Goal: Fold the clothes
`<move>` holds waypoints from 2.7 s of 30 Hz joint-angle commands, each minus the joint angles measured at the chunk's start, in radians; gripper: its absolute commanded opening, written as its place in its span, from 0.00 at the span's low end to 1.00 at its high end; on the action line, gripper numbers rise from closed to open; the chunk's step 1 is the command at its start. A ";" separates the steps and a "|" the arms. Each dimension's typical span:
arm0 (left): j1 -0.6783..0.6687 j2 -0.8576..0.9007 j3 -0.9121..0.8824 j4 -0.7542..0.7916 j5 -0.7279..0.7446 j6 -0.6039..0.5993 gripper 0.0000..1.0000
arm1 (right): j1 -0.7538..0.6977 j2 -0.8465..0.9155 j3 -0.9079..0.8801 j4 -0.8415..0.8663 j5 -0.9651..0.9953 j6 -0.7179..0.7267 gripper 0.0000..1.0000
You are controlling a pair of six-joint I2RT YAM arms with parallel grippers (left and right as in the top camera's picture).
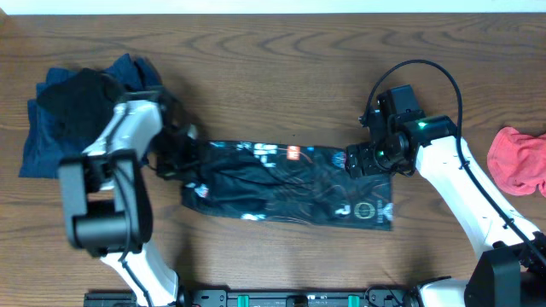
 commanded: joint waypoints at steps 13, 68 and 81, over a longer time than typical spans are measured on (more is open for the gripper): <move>0.047 -0.052 0.019 0.029 -0.046 -0.036 0.06 | -0.014 -0.009 0.009 -0.006 0.026 0.024 0.92; -0.816 -0.279 0.021 0.401 0.103 -0.354 0.06 | -0.114 -0.009 0.009 -0.111 0.232 0.272 0.96; -0.880 -0.254 0.021 0.490 0.111 -0.354 0.06 | -0.115 -0.009 0.009 -0.111 0.236 0.285 0.97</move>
